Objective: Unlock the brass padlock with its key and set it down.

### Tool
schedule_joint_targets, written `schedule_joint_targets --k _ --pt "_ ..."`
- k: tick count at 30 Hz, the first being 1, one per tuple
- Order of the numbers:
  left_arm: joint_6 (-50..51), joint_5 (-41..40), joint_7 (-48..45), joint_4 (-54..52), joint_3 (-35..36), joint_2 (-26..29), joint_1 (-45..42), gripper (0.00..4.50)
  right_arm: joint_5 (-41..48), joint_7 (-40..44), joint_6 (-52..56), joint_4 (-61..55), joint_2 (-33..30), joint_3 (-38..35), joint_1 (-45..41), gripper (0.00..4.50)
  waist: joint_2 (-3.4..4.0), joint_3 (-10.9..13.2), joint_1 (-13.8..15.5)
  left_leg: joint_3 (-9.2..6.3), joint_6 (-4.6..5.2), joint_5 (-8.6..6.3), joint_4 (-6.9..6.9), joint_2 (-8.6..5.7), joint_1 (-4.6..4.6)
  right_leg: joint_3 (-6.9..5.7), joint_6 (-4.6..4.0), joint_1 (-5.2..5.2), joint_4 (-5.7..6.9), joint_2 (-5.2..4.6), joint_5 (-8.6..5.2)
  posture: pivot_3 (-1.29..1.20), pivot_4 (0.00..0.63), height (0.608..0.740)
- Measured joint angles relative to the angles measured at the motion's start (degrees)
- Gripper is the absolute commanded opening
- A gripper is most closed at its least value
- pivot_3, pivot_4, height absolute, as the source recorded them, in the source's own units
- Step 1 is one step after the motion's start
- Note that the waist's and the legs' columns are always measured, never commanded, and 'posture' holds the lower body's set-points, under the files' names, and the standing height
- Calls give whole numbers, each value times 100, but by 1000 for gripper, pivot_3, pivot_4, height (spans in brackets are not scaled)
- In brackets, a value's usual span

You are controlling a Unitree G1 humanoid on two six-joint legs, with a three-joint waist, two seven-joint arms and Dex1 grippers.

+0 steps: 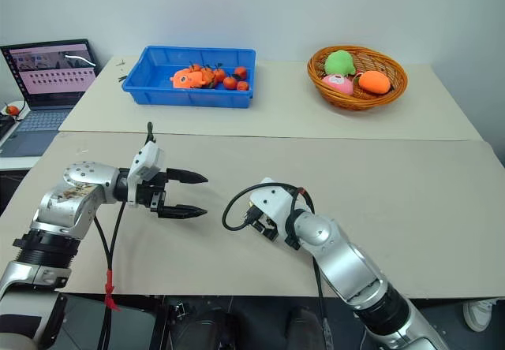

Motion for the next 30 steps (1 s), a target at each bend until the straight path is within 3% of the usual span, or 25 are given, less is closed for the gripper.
schedule_joint_targets --k 10,21,30 --pt "0 80 -122 123 -20 0 -94 4500 -59 -891 1065 -106 1862 -815 128 4425 1 0 -22 -2 -6 3 -7 0 0 -1 1 -1 6 4 -1 0 150 692" --pt "1 198 -185 321 -84 -22 -389 4500 -146 -1185 1228 -111 1847 -692 387 4425 0 0 -98 -2 -12 7 -16 -2 2 0 1 -5 6 9 -2 0 150 692" --pt "58 201 -162 322 -84 -38 -392 4500 -150 -1313 711 246 2008 -641 618 4425 -1 -1 -169 -2 -18 10 -14 2 21 6 1 4 5 8 -3 0 150 692"
